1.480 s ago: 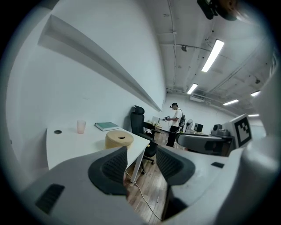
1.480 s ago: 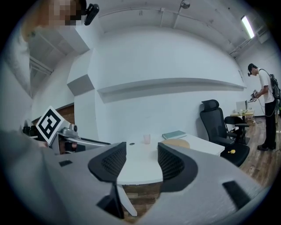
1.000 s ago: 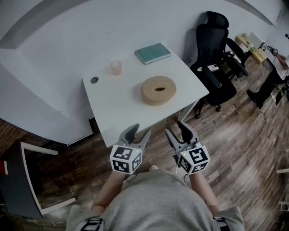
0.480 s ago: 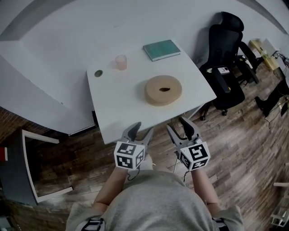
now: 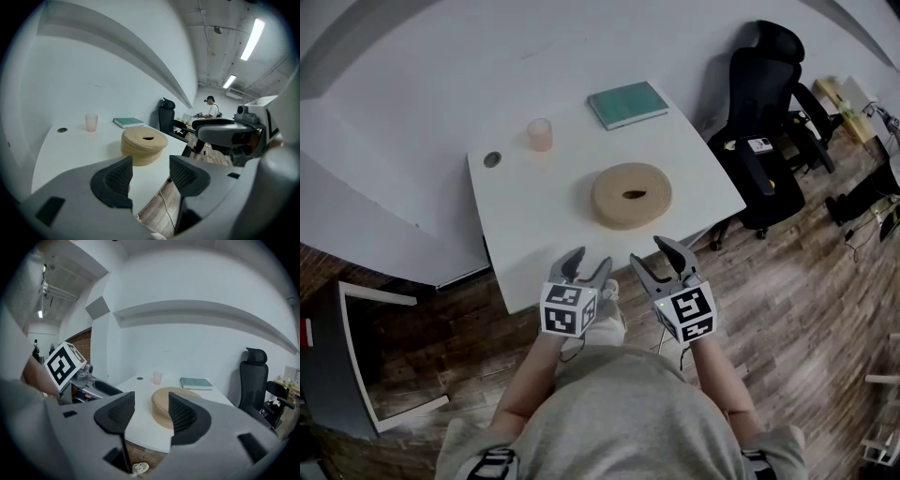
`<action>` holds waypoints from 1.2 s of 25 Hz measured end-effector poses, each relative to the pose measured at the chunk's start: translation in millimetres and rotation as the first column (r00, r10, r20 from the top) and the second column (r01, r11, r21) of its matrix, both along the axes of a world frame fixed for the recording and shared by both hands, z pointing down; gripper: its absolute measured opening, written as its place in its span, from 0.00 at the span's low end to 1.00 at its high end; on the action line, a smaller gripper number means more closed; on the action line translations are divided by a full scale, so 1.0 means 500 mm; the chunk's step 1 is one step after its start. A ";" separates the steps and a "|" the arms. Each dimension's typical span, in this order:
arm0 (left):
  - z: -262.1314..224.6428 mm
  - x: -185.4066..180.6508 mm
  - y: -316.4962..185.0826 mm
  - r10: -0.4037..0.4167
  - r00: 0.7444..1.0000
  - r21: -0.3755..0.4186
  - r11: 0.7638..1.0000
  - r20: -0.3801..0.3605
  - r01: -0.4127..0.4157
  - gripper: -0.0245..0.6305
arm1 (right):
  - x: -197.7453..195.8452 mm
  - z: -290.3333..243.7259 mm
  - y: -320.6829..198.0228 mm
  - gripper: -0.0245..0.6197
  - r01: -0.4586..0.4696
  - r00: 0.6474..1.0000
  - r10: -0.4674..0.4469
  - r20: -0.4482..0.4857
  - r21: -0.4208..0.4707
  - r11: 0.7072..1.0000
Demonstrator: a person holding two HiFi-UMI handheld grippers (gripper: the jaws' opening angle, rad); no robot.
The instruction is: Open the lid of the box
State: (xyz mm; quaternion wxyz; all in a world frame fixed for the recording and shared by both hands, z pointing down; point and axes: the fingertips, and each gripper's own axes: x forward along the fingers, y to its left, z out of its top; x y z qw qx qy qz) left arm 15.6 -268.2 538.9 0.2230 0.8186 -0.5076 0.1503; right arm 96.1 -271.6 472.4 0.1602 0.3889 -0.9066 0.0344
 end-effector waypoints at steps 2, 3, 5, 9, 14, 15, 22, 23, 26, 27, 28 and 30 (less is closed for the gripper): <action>0.021 0.001 -0.025 0.005 1.000 -0.019 1.000 0.014 -0.005 0.39 | -0.007 0.014 -0.021 0.38 0.017 0.999 -0.017 -0.032 -0.006 1.000; 0.031 0.002 -0.036 0.011 1.000 -0.029 1.000 0.020 -0.010 0.39 | -0.010 0.021 -0.031 0.38 0.026 0.998 -0.026 -0.051 -0.009 1.000; 0.051 0.006 -0.060 0.022 0.999 -0.048 0.999 0.033 -0.021 0.39 | -0.016 0.039 -0.055 0.38 0.045 0.995 -0.047 -0.091 -0.016 0.999; 0.084 0.008 -0.107 0.026 0.998 -0.073 0.997 0.059 -0.022 0.40 | -0.028 0.077 -0.097 0.38 0.084 0.984 -0.090 -0.153 -0.046 0.995; 0.119 0.000 -0.160 0.016 0.995 -0.090 0.996 0.100 -0.007 0.41 | -0.041 0.126 -0.140 0.38 0.136 0.961 -0.154 -0.230 -0.092 0.986; 0.127 0.001 -0.168 0.025 0.993 -0.097 0.995 0.113 -0.014 0.41 | -0.042 0.134 -0.148 0.38 0.143 0.955 -0.165 -0.246 -0.103 0.984; 0.181 0.005 -0.219 0.087 0.977 -0.136 0.989 0.192 -0.062 0.45 | -0.067 0.183 -0.184 0.38 0.203 0.915 -0.244 -0.321 -0.157 0.967; 0.186 0.006 -0.226 0.094 0.975 -0.138 0.988 0.200 -0.066 0.46 | -0.072 0.188 -0.188 0.38 0.214 0.907 -0.256 -0.334 -0.157 0.964; 0.200 0.010 -0.244 0.111 0.970 -0.133 0.988 0.218 -0.083 0.47 | -0.081 0.201 -0.199 0.38 0.246 0.881 -0.291 -0.374 -0.165 0.955; 0.202 0.011 -0.249 0.114 0.969 -0.127 0.988 0.220 -0.087 0.48 | -0.083 0.206 -0.201 0.38 0.257 0.869 -0.304 -0.389 -0.169 0.951; 0.204 0.012 -0.255 0.117 0.968 -0.122 0.988 0.222 -0.091 0.48 | -0.085 0.212 -0.203 0.38 0.269 0.857 -0.317 -0.406 -0.172 0.948; 0.211 0.012 -0.261 0.125 0.967 -0.128 0.987 0.224 -0.098 0.49 | -0.088 0.223 -0.209 0.38 0.293 0.830 -0.342 -0.441 -0.177 0.939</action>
